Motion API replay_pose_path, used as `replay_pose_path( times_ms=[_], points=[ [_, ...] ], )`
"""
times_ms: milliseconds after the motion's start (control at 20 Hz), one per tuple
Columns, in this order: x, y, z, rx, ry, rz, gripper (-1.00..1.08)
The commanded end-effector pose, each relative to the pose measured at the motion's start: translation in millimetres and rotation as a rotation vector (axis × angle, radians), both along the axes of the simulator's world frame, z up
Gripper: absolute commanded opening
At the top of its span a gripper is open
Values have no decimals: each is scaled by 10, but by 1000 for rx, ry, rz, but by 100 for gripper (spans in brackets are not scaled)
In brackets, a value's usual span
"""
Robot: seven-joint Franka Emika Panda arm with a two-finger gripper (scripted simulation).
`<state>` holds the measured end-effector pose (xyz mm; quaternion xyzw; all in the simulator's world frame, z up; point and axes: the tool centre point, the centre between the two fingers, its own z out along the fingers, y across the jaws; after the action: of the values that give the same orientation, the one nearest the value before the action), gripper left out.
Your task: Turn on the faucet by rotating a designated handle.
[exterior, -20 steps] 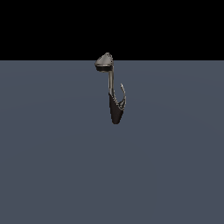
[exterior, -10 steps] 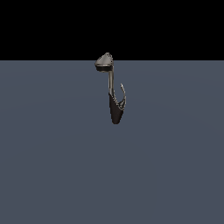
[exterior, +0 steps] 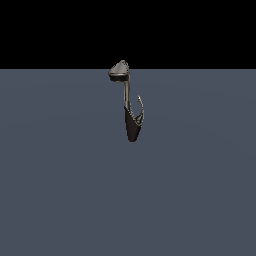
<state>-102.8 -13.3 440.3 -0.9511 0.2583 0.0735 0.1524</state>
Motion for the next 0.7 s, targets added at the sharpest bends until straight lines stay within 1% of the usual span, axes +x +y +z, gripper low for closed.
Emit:
replay_pose_path(
  times_ms=[0,650],
  points=[
    [189,0,-113,33,26,-66,-100],
    [1093,-79,-880,192,182,-414,-100]
  ],
)
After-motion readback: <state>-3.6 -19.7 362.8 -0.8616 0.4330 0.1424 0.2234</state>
